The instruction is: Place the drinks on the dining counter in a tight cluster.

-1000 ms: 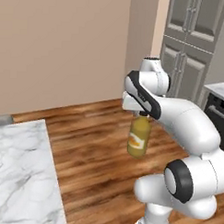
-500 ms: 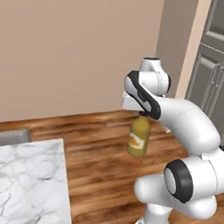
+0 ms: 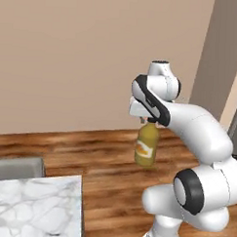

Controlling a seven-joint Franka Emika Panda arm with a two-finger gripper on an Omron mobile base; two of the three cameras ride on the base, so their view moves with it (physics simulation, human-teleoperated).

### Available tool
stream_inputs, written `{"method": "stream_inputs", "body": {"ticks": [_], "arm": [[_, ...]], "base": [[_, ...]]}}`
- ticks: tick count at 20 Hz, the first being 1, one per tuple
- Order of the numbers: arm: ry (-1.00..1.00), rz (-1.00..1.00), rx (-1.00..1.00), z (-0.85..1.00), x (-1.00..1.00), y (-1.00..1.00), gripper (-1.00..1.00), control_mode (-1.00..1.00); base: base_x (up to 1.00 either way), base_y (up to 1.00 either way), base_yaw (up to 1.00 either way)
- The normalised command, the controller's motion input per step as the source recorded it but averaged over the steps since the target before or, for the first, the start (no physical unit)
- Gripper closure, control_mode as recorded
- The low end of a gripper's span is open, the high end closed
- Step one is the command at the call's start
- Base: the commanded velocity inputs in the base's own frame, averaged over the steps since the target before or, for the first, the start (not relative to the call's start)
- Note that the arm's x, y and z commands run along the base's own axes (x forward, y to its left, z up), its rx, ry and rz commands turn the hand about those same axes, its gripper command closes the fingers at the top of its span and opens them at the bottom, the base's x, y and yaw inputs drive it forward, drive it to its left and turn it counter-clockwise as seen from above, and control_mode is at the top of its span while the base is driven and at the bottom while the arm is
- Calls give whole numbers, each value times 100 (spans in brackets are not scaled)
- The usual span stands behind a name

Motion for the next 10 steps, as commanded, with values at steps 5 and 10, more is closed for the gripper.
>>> {"method": "stream_inputs", "body": {"ticks": [5,10], "arm": [[0,0,0,0,0,0,100,100],[0,0,0,0,0,0,100,100]], "base": [[80,-17,29],[76,-16,36]]}}
